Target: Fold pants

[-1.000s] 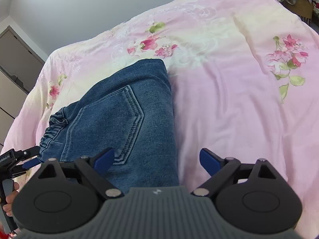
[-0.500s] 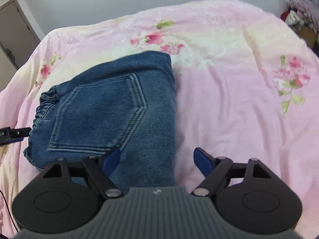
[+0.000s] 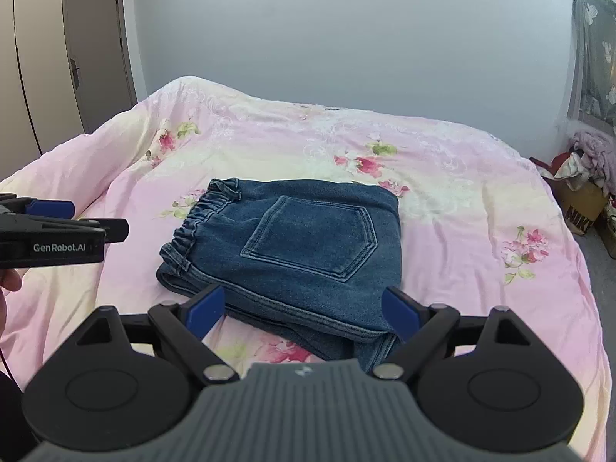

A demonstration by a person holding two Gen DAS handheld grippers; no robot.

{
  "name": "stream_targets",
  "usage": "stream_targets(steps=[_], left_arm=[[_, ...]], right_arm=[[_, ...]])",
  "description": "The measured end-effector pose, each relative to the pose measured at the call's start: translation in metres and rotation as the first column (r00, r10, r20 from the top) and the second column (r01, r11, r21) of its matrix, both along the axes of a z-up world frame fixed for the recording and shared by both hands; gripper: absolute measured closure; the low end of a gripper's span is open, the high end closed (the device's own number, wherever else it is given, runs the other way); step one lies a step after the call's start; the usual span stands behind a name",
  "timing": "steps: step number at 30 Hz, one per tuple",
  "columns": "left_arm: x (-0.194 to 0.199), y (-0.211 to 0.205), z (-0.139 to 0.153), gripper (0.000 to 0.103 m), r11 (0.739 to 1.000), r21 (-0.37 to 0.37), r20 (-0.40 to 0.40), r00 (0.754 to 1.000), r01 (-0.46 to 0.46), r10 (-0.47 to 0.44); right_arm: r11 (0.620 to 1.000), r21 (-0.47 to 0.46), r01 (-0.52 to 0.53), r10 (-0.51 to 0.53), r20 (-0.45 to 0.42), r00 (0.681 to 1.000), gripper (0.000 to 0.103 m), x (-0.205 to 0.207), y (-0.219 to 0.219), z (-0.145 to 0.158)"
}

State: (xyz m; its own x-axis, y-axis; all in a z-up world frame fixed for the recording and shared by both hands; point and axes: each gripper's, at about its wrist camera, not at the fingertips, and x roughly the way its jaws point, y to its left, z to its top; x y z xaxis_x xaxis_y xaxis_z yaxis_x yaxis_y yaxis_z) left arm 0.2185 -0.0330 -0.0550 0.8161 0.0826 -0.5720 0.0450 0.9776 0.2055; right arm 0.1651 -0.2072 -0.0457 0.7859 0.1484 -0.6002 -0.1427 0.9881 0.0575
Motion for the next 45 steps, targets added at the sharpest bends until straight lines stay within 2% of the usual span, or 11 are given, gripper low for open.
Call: stream_targets(steps=[2, 5, 16, 45], left_arm=[[-0.014, -0.004, 0.001, 0.01, 0.999, 0.033, 0.007, 1.0, -0.006, 0.006], [-0.031, -0.008, 0.0, 0.01, 0.999, 0.04, -0.004, 1.0, 0.0, 0.0], [-0.065, -0.015, -0.013, 0.01, 1.0, -0.012, -0.085, 0.996, 0.02, -0.021], [-0.072, -0.018, -0.01, 0.01, 1.0, -0.028, -0.094, 0.995, 0.013, -0.016]], right_arm=[[1.0, -0.012, 0.008, -0.007, 0.027, 1.0, 0.017, -0.017, 0.004, 0.005], [1.0, -0.026, 0.013, -0.012, 0.046, 0.999, 0.013, -0.038, 0.01, 0.005], [0.999, -0.035, 0.011, -0.011, 0.001, 1.0, 0.013, -0.078, 0.02, -0.011], [1.0, -0.02, 0.011, -0.011, 0.003, 1.0, 0.013, -0.086, 0.019, -0.007]])
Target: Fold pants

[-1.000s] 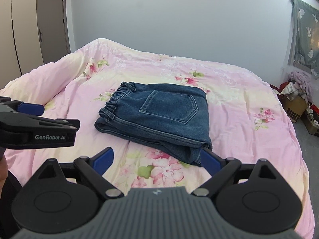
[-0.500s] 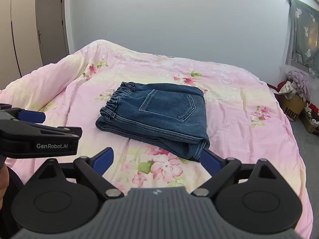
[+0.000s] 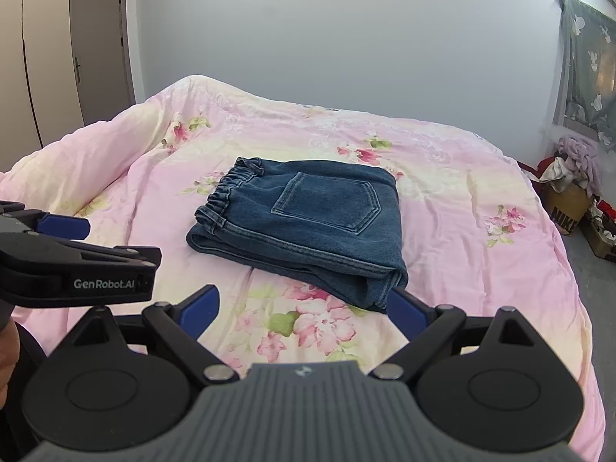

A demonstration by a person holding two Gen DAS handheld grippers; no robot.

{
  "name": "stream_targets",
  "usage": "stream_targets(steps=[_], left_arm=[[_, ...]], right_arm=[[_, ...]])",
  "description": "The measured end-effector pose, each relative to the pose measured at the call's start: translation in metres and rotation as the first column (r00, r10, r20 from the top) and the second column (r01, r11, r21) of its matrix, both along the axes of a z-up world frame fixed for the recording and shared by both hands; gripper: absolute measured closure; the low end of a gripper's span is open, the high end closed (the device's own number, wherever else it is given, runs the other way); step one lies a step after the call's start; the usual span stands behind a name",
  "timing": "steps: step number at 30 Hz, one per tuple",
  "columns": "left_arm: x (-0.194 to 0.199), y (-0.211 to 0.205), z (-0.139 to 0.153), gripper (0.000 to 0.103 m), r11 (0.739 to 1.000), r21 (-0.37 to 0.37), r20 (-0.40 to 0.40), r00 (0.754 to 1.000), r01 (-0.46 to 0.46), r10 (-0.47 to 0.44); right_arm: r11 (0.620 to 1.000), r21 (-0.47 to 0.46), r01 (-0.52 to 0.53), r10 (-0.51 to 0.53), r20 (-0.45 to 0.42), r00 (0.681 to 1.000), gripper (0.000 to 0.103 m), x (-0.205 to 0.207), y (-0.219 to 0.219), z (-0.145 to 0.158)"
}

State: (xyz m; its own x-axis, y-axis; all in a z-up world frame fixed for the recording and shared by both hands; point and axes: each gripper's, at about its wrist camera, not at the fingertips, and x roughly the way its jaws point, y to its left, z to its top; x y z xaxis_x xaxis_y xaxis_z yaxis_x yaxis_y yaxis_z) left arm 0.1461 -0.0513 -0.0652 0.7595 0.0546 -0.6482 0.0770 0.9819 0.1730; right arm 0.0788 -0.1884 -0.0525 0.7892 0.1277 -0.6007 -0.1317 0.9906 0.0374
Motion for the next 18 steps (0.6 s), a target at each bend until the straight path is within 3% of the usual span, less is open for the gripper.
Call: stream_targets(steps=[18], left_arm=[[-0.0025, -0.002, 0.0018, 0.01, 1.0, -0.004, 0.007, 1.0, -0.012, 0.012]], right_arm=[[1.0, -0.007, -0.004, 0.004, 0.011, 1.0, 0.013, -0.0003, -0.0015, 0.0043]])
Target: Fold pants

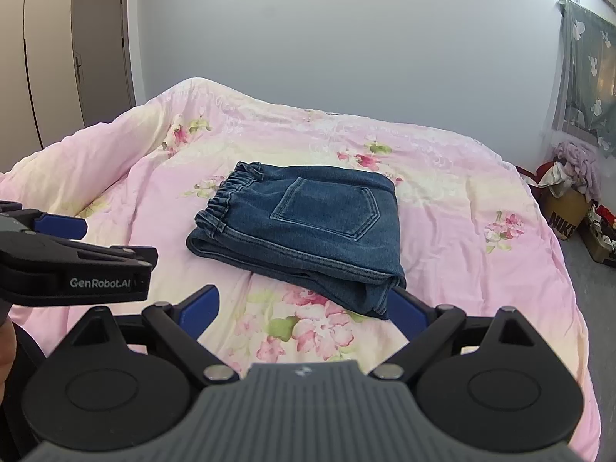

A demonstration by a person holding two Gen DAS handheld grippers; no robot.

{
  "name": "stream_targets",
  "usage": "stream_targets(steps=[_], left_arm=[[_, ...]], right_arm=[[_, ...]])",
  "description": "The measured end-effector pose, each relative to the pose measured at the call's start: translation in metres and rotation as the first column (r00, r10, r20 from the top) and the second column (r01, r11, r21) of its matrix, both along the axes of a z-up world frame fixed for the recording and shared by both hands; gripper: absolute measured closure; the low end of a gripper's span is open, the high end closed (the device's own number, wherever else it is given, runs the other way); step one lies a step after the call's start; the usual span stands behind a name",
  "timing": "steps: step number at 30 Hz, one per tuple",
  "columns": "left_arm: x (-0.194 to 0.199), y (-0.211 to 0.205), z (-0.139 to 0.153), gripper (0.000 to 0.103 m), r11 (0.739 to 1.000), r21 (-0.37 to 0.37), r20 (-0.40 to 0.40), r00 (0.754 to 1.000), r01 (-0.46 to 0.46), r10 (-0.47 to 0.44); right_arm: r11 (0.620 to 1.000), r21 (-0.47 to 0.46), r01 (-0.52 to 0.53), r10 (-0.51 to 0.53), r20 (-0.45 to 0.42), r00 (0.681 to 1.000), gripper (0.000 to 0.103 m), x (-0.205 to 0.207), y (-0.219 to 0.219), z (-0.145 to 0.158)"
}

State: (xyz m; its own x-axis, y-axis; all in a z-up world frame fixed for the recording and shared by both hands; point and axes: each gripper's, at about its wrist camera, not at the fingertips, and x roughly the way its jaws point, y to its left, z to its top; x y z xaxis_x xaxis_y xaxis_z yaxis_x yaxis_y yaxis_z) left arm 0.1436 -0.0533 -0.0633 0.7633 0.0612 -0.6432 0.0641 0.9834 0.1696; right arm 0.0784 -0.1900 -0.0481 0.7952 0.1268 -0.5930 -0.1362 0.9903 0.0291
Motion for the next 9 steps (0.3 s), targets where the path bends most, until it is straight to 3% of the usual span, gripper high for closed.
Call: stream_targets(steps=[9], left_arm=[[0.0008, 0.0025, 0.0014, 0.01, 1.0, -0.008, -0.003, 1.0, -0.016, 0.016]], right_arm=[[1.0, -0.002, 0.0, 0.0, -0.003, 1.0, 0.013, 0.0008, -0.0005, 0.0005]])
